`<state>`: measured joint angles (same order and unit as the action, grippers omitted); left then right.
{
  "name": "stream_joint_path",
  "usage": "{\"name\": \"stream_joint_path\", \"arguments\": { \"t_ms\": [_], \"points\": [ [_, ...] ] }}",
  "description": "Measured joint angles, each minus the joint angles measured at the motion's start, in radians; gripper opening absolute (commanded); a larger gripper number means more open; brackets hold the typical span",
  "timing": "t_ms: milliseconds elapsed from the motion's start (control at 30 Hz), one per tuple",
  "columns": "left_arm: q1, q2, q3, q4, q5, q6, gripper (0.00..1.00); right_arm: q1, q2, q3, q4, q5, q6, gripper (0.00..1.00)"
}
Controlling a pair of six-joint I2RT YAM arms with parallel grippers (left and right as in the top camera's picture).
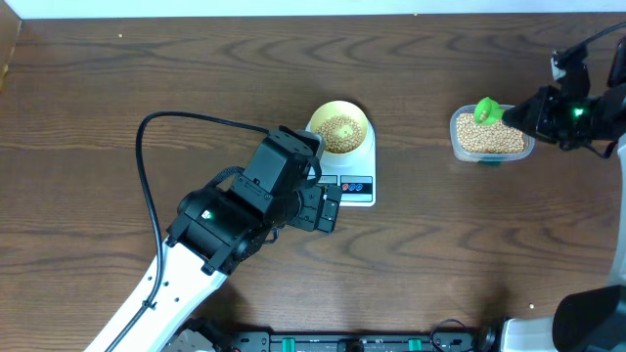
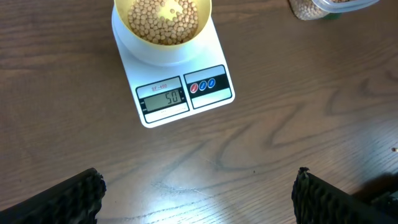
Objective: Scoop item into bowl and weigh 50g on scale
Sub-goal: 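Move the scoop back over the soybean tub with the right gripper, then lower the scoop into the tub and release it with the right gripper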
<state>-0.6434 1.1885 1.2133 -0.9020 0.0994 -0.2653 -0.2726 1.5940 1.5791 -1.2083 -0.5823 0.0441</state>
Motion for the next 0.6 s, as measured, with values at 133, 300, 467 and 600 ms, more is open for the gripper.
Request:
{"name": "stream_joint_path", "arguments": {
  "t_ms": [133, 300, 467, 600],
  "points": [
    [0.000, 0.000, 0.000, 0.000, 0.000, 0.000, 0.98, 0.000, 0.000, -0.082, 0.052, 0.045, -0.003, 0.01],
    [0.000, 0.000, 0.000, 0.000, 0.000, 0.000, 0.98, 0.000, 0.000, -0.163, 0.123, 0.109, 0.000, 0.01],
    [0.000, 0.000, 0.000, 0.000, 0.000, 0.000, 0.98, 0.000, 0.001, -0.189, 0.168, 0.174, 0.002, 0.01],
    [0.000, 0.000, 0.000, 0.000, 0.000, 0.000, 0.98, 0.002, 0.001, -0.189, 0.189, 0.256, 0.003, 0.01]
  ]
}}
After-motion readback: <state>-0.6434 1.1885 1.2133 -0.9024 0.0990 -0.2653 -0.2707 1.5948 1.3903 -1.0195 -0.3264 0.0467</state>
